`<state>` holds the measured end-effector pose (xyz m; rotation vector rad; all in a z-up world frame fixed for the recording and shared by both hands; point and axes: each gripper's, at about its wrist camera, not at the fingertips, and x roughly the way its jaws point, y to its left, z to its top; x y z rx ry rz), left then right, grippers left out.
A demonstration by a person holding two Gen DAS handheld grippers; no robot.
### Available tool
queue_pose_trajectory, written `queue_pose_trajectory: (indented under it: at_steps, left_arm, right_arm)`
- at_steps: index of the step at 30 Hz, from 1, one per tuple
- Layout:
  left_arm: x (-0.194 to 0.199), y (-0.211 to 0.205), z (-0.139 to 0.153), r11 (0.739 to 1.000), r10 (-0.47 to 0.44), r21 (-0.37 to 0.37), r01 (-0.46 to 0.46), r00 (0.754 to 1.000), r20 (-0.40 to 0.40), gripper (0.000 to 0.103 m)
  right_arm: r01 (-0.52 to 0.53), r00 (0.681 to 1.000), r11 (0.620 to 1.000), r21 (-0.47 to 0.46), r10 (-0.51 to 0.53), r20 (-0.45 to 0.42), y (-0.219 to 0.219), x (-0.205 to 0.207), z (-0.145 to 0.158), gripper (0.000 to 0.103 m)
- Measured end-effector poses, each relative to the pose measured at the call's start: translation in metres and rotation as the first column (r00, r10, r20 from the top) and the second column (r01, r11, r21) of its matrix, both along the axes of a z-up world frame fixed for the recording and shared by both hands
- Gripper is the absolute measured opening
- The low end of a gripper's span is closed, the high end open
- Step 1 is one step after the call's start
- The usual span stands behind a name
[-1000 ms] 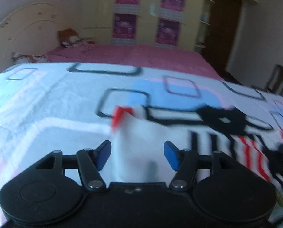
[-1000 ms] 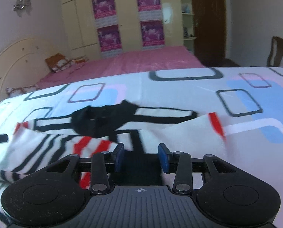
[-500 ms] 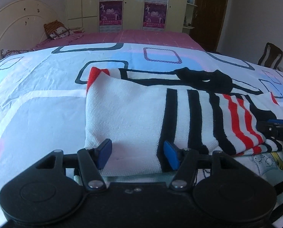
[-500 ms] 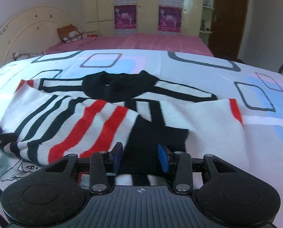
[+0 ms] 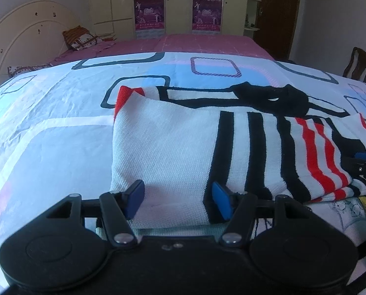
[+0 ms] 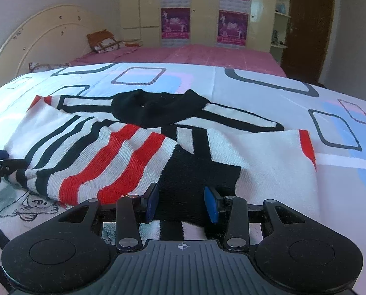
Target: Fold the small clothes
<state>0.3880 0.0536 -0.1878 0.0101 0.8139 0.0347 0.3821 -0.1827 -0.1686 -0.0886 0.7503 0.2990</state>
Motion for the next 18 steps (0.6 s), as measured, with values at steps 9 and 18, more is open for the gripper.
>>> queue_pose_trajectory:
  at_steps: [9, 18]
  left_arm:
    - [0.005, -0.008, 0.006, 0.998, 0.045, 0.042, -0.044, 0.998, -0.039, 0.064]
    - [-0.035, -0.021, 0.033, 1.000, 0.016, 0.002, -0.016, 1.000, -0.005, 0.062]
  right_arm:
    - [-0.054, 0.998, 0.998, -0.015, 0.054, -0.026, -0.001, 0.007, 0.008, 0.042]
    - [-0.016, 0.999, 0.994, 0.106, 0.019, -0.029, -0.019, -0.035, 0.027, 0.042]
